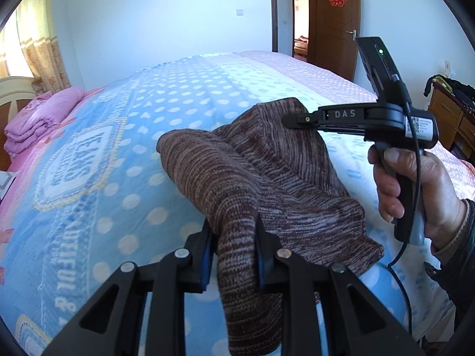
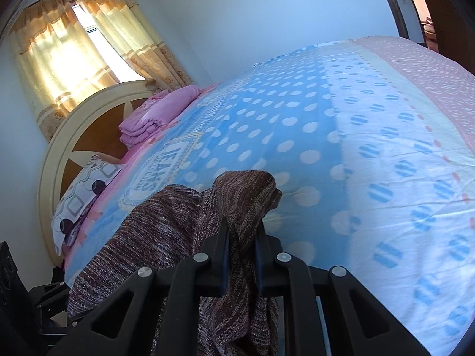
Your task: Fold small clothes
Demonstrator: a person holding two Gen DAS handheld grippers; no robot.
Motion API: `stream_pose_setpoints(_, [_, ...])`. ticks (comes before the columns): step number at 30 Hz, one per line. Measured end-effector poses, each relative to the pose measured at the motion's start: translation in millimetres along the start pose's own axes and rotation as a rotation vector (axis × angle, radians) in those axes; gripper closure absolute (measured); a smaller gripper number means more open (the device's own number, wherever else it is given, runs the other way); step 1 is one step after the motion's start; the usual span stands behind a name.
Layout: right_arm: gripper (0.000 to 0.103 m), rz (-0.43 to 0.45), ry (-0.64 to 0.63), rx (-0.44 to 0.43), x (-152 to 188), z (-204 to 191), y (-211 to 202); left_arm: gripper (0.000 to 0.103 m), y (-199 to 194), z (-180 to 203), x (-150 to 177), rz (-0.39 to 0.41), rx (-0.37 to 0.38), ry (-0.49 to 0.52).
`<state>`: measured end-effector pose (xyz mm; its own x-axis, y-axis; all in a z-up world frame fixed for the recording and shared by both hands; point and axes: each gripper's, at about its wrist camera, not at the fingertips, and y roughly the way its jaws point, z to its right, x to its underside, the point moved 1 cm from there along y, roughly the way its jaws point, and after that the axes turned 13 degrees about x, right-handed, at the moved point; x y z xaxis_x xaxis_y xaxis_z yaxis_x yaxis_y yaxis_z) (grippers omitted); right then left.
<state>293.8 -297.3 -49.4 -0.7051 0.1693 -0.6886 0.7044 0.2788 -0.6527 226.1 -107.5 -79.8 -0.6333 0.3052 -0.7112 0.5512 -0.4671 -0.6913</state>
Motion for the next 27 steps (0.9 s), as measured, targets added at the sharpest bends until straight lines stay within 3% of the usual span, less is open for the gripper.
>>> stream_pose_setpoints(13, [0.090,-0.032,-0.085,-0.106,5.4,-91.0,22.3,0.079,-51.2,-43.0,30.1,0.040,-0.103,-0.038])
stream_pose_setpoints(27, [0.090,-0.078,-0.175,-0.182,14.0,-169.6,52.3,0.079,-81.6,-79.2,55.9,0.059,-0.179,-0.073])
